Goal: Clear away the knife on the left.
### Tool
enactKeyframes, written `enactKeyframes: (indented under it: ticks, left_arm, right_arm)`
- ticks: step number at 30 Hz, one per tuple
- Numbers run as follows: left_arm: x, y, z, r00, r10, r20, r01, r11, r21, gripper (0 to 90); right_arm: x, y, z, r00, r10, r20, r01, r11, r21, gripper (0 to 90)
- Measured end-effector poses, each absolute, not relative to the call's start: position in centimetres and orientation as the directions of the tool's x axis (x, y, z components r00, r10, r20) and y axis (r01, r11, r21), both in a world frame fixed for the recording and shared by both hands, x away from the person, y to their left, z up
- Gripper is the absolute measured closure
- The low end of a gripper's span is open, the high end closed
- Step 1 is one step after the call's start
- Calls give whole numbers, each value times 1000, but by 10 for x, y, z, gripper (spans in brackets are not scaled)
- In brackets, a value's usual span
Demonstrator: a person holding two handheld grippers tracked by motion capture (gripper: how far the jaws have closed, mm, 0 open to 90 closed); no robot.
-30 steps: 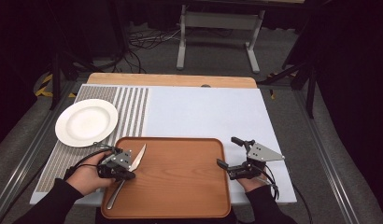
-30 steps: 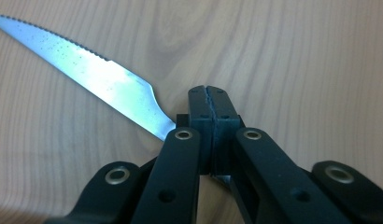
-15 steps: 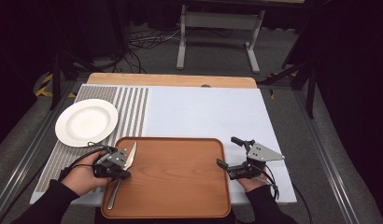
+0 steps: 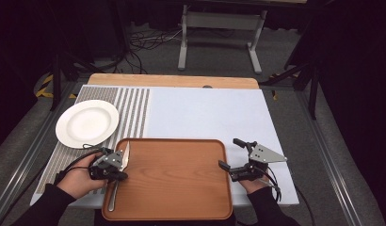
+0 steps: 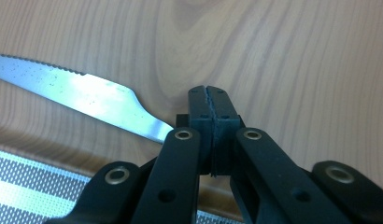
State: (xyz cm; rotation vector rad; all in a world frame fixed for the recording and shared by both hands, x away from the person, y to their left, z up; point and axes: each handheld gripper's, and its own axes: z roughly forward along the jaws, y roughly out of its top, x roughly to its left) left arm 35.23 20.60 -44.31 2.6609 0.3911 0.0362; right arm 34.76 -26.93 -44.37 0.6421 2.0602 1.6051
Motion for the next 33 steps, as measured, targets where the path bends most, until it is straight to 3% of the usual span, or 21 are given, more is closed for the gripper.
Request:
enactKeyframes:
  ticks: [12, 14, 17, 21, 26, 33]
  left_arm:
    - [351, 207, -441, 956, 290, -50, 282, -850, 446, 892]
    - [351, 207, -440, 950, 308, -51, 295, -832, 471, 801]
    - [350, 206, -439, 936, 351, -39, 314, -779, 543, 432]
    - [351, 207, -437, 933, 359, -18, 297, -742, 601, 219]
    - [350, 213, -432, 923, 385, 0, 286, -686, 669, 109]
    - [344, 226, -425, 901, 434, 13, 271, -585, 765, 75]
  right_arm:
    - [348, -269, -444, -789, 611, -63, 88, 215, 973, 30]
    - [348, -269, -444, -789, 611, -64, 89, 216, 972, 30]
    - [348, -269, -444, -792, 608, -62, 90, 216, 972, 30]
    - [348, -269, -444, -792, 607, -65, 88, 219, 972, 30]
    - [348, -269, -444, -792, 607, -66, 88, 220, 972, 30]
    - [348, -269, -444, -792, 607, -64, 87, 216, 972, 30]
